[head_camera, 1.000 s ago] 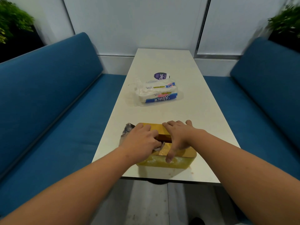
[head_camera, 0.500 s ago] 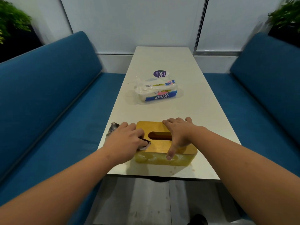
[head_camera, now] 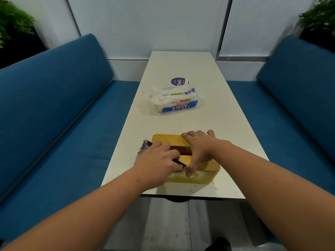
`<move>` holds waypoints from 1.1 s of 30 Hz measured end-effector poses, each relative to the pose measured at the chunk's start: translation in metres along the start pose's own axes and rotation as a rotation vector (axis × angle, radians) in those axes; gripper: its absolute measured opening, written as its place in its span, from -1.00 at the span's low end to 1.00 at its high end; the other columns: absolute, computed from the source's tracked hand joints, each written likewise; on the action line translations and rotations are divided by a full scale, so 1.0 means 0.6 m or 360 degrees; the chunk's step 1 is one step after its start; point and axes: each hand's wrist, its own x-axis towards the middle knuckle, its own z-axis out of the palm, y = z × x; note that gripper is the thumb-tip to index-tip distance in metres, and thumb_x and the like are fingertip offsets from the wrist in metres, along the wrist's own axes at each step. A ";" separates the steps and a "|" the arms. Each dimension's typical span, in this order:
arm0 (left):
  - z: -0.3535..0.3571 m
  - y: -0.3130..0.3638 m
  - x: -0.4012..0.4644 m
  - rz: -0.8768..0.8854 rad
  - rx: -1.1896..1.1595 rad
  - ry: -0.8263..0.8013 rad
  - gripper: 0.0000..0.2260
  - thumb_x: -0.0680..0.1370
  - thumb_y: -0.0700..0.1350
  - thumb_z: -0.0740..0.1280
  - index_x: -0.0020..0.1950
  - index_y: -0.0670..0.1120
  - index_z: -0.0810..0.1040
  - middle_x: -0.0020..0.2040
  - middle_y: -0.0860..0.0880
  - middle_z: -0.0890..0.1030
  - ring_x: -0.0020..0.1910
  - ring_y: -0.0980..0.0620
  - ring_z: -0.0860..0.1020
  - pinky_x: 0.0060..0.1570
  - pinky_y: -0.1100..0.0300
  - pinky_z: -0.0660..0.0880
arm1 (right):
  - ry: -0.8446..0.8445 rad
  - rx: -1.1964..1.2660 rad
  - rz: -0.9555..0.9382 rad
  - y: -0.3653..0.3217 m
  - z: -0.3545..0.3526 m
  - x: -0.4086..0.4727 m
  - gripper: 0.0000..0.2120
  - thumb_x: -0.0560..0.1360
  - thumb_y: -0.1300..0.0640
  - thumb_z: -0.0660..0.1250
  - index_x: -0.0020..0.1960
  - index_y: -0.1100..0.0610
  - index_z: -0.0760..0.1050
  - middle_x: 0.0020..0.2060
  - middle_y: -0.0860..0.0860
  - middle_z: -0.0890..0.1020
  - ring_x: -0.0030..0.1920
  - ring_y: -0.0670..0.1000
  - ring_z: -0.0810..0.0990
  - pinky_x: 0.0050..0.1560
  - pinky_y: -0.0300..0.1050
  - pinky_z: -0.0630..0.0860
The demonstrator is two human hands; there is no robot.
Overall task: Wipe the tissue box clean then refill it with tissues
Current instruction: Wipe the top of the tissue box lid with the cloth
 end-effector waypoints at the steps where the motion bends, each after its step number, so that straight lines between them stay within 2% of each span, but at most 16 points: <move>1: -0.001 -0.008 -0.005 -0.0017 -0.0010 -0.0006 -0.69 0.42 -0.15 0.42 0.07 0.19 0.64 -0.11 0.08 0.56 -0.18 -0.02 0.44 -0.20 0.05 0.36 | -0.0008 0.0014 -0.0007 0.000 0.001 -0.001 0.35 -0.01 -0.51 0.43 0.55 -0.06 -0.17 0.54 -0.02 0.07 0.50 0.12 0.08 0.41 0.31 -0.01; 4: -0.022 -0.043 -0.027 -0.0243 0.0004 -0.0164 -0.65 0.49 -0.14 0.31 0.17 0.22 0.60 0.01 0.10 0.56 -0.10 0.00 0.44 -0.12 0.08 0.33 | -0.0077 0.0134 -0.0003 0.022 -0.004 -0.013 0.40 0.01 -0.49 0.46 0.53 -0.09 -0.33 0.56 -0.05 -0.07 0.54 0.12 -0.08 0.42 0.37 -0.16; 7: -0.035 -0.052 -0.021 -0.0493 0.0045 -0.0336 -0.67 0.62 -0.06 0.14 0.33 0.20 0.47 0.18 0.08 0.49 0.05 -0.01 0.39 0.01 0.08 0.28 | -0.0124 0.0138 0.0062 0.059 -0.007 -0.032 0.41 0.02 -0.46 0.49 0.52 -0.08 -0.36 0.56 -0.07 -0.11 0.54 0.12 -0.12 0.43 0.37 -0.18; 13: -0.018 0.029 0.055 -0.0380 0.0007 -0.0248 -0.72 0.63 -0.05 0.13 0.24 0.15 0.55 0.11 0.04 0.50 0.03 -0.06 0.38 0.00 0.02 0.23 | -0.0150 0.0031 0.0072 0.062 0.001 -0.035 0.32 0.04 -0.46 0.48 0.55 -0.05 -0.17 0.53 -0.03 0.06 0.50 0.13 0.08 0.44 0.29 -0.01; 16: -0.021 0.015 0.052 -0.0364 0.0005 -0.0264 -0.71 0.62 -0.07 0.13 0.26 0.15 0.54 0.12 0.05 0.49 0.04 -0.05 0.37 0.02 0.02 0.26 | -0.0137 0.0050 0.0073 0.063 -0.001 -0.036 0.30 0.04 -0.45 0.48 0.55 -0.06 -0.14 0.52 -0.04 0.09 0.49 0.12 0.11 0.43 0.28 0.02; 21: -0.024 -0.009 0.015 -0.0518 -0.0007 -0.0288 -0.70 0.62 -0.06 0.14 0.25 0.18 0.55 0.12 0.06 0.51 0.02 -0.04 0.38 0.00 0.03 0.26 | -0.0107 0.0080 0.0055 0.065 0.002 -0.036 0.27 0.05 -0.44 0.49 0.54 -0.07 -0.09 0.50 -0.04 0.14 0.46 0.12 0.16 0.42 0.26 0.09; 26: -0.010 0.035 0.058 -0.0350 -0.0064 -0.0205 -0.71 0.62 -0.06 0.13 0.22 0.15 0.56 0.09 0.04 0.51 0.01 -0.07 0.38 -0.02 0.02 0.24 | -0.0114 0.0073 0.0077 0.067 0.004 -0.033 0.30 0.01 -0.46 0.48 0.54 -0.08 -0.11 0.51 -0.04 0.13 0.47 0.12 0.15 0.42 0.26 0.08; 31: 0.002 -0.019 -0.016 -0.0414 0.0027 -0.0087 -0.78 0.41 -0.08 0.30 -0.09 0.17 0.69 -0.18 0.10 0.57 -0.25 -0.02 0.42 -0.24 0.06 0.34 | -0.0107 0.0098 0.0071 0.067 0.002 -0.032 0.31 0.01 -0.43 0.50 0.54 -0.07 -0.10 0.50 -0.05 0.14 0.46 0.12 0.16 0.41 0.26 0.11; 33: -0.004 0.004 0.003 -0.0363 -0.0058 -0.0019 -0.69 0.47 -0.03 0.14 -0.12 0.18 0.69 -0.20 0.09 0.57 -0.27 -0.03 0.44 -0.25 0.05 0.33 | -0.0123 0.0082 0.0079 0.064 0.000 -0.031 0.31 0.00 -0.43 0.51 0.54 -0.06 -0.10 0.50 -0.04 0.15 0.46 0.12 0.17 0.40 0.26 0.12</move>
